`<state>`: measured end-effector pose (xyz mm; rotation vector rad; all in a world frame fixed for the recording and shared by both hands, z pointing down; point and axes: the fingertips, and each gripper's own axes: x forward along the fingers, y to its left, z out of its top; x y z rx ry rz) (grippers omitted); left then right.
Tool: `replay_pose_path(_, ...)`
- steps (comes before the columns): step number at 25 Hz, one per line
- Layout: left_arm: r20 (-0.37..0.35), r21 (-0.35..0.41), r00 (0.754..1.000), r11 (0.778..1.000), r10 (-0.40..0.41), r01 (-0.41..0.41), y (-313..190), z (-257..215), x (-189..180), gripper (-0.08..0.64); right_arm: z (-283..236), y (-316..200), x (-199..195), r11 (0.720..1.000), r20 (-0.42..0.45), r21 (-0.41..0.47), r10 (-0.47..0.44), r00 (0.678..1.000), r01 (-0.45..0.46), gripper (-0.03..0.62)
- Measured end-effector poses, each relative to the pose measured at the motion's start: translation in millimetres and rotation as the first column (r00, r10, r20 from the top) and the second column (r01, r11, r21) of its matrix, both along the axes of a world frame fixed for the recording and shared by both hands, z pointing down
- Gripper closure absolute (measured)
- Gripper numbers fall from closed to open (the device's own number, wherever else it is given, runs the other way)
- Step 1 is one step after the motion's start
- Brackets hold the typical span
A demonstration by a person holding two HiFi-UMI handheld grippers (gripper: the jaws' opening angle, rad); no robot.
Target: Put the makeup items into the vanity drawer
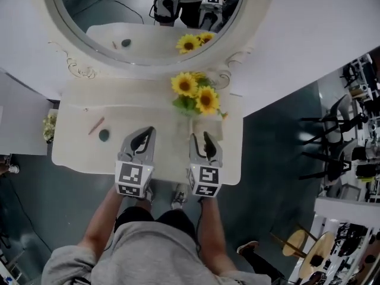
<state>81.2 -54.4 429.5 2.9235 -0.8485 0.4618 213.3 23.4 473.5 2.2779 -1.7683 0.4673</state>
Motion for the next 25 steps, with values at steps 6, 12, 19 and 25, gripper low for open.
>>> replay_pose_path(6,-0.05,0.058,0.998,0.997,-0.045,0.048,5.0,-40.2,-24.5,0.549,-50.4,-1.1,-22.9,0.996,-0.061,0.078,-0.039,0.997,0.043,0.435)
replay_pose_path(12,-0.078,0.106,0.995,0.992,-0.057,0.066,11.3,-65.2,-43.2,0.549,-88.7,3.0,-43.0,0.987,-0.117,0.146,-0.055,0.992,0.072,0.48)
replay_pose_path(19,-0.09,0.125,0.994,0.989,-0.069,0.08,19.7,-76.7,-58.5,0.549,-110.6,14.1,-59.6,0.978,-0.156,0.188,-0.059,0.986,0.088,0.586)
replay_pose_path(25,-0.091,0.134,0.994,0.988,-0.064,0.076,28.5,-78.1,-65.4,0.549,-113.8,18.5,-71.8,0.975,-0.169,0.196,-0.075,0.983,0.108,0.586)
